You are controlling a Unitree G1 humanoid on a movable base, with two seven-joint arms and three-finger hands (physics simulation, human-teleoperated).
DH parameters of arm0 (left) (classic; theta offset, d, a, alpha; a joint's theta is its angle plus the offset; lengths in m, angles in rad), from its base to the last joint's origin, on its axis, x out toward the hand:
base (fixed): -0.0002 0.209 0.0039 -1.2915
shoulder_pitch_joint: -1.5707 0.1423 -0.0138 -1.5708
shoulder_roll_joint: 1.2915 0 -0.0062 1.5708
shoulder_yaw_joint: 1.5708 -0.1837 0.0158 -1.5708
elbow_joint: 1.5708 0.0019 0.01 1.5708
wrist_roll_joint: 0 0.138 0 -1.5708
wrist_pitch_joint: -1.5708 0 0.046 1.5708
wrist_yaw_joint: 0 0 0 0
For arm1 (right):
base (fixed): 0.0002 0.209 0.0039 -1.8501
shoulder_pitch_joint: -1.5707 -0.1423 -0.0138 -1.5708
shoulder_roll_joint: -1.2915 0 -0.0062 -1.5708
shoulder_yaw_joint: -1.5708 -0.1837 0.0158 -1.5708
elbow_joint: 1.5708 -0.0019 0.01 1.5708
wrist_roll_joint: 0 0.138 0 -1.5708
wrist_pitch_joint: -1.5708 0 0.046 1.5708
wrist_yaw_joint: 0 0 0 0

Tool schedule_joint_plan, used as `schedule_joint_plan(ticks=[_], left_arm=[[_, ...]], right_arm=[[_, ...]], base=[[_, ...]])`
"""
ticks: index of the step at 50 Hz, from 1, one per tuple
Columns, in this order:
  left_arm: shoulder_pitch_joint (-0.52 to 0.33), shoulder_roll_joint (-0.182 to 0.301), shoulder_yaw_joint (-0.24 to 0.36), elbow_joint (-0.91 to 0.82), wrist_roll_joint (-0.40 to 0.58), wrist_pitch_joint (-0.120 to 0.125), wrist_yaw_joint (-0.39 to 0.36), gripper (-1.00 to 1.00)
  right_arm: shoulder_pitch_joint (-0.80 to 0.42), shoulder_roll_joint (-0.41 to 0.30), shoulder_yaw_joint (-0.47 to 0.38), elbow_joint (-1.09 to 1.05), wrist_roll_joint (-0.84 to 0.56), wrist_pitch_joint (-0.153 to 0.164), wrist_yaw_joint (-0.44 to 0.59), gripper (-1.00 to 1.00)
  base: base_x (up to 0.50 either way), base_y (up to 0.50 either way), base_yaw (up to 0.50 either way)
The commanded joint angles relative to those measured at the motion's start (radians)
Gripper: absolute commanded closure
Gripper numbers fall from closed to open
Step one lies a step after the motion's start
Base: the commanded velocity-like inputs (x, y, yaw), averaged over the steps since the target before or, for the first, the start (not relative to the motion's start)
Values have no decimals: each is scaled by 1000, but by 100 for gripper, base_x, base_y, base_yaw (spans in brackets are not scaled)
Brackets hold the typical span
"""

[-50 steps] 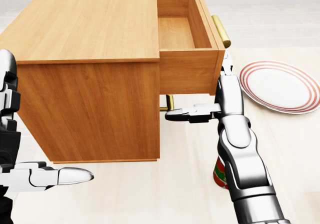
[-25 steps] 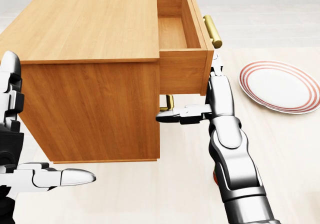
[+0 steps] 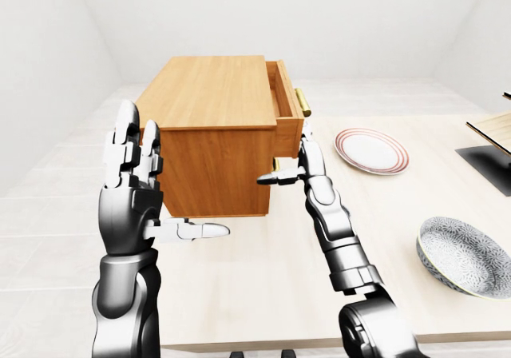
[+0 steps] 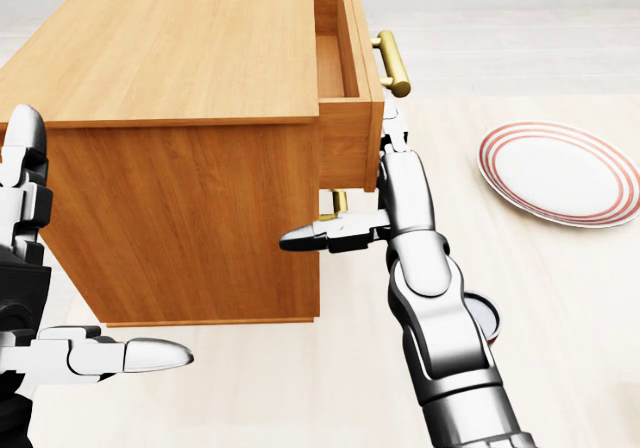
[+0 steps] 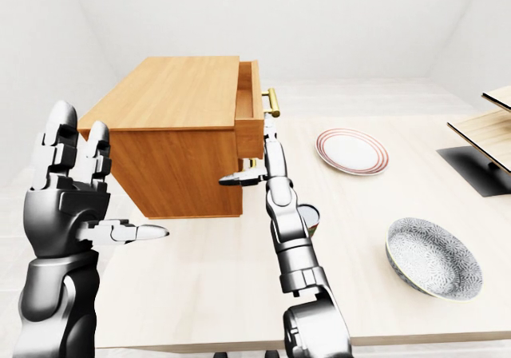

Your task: Close the top drawer of the cabinet.

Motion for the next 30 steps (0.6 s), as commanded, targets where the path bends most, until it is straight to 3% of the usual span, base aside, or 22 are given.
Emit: schedule_joint_plan(ticks=[1, 19, 30], left_arm=[[-2, 0, 0, 2, -1, 0, -2, -100], [-3, 1, -2, 5, 1, 0, -2, -100], [-4, 1, -4, 0, 1, 0, -3, -100]], right_arm=[[-11, 49, 120, 64, -7, -3, 57, -100], [-45, 88, 135, 125, -26, -22, 67, -100], [-43, 115, 157, 178, -47, -58, 69, -100]], base=[[0, 0, 0], [0, 0, 0], [0, 0, 0]])
